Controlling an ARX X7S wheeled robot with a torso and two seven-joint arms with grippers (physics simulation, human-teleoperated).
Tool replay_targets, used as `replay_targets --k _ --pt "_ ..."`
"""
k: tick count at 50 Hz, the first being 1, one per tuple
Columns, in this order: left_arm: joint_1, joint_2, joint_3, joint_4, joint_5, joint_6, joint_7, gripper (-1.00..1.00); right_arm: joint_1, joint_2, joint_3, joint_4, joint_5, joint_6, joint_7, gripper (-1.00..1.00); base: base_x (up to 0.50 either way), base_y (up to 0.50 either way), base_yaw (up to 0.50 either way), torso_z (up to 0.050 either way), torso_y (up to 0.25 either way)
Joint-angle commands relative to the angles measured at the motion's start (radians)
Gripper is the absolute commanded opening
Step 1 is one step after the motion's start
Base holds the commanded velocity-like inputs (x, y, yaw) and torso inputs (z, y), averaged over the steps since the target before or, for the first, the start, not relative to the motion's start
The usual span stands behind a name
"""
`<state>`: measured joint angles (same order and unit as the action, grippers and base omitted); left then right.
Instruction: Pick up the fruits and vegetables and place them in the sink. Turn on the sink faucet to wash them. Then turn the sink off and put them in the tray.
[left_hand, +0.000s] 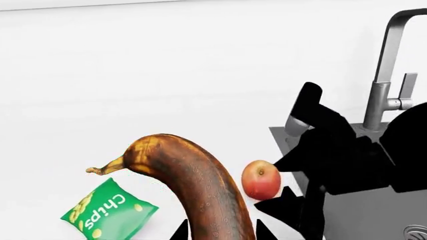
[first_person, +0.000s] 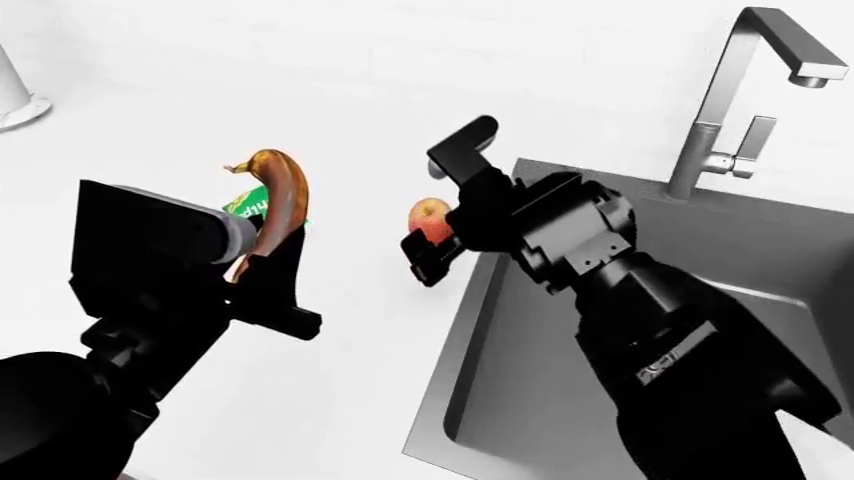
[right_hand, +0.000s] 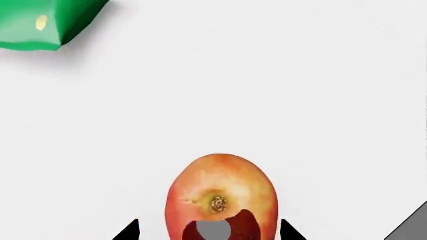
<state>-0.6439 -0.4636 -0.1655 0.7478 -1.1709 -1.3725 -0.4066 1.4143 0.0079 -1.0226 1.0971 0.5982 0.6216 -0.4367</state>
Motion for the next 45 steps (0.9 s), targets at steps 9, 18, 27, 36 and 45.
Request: replay_targets --k 9,18,27,36,45 --pt "0.004 -0.014 0.017 -0.003 -0.001 0.026 -0.007 -1.0 0.038 -0.008 -0.299 0.092 0.325 -0.133 0.078 -1.0 0.0 0.0 0.0 0.0 0.0" --pt "0.013 -0.019 0.04 -0.004 0.013 0.041 -0.002 -1.0 0.079 0.005 -0.321 0.104 0.381 -0.169 0.109 -1.0 0.0 0.0 0.0 0.0 0.001" --pt "0.017 -0.028 0.064 -0.008 0.019 0.06 -0.006 -1.0 0.086 0.261 -0.269 -0.409 0.465 -0.051 0.361 -1.0 0.0 0.0 0.0 0.0 0.0" --pt "-0.009 -0.044 0.079 -0.009 -0.025 0.062 -0.051 -1.0 0.084 0.518 -0.216 -0.912 0.593 0.074 0.589 -1.0 0.0 0.0 0.0 0.0 0.0" --pt "-0.025 -0.049 0.088 -0.01 -0.061 0.069 -0.088 -1.0 0.113 0.637 -0.143 -1.149 0.714 0.145 0.807 -1.0 0.0 0.0 0.0 0.0 0.001"
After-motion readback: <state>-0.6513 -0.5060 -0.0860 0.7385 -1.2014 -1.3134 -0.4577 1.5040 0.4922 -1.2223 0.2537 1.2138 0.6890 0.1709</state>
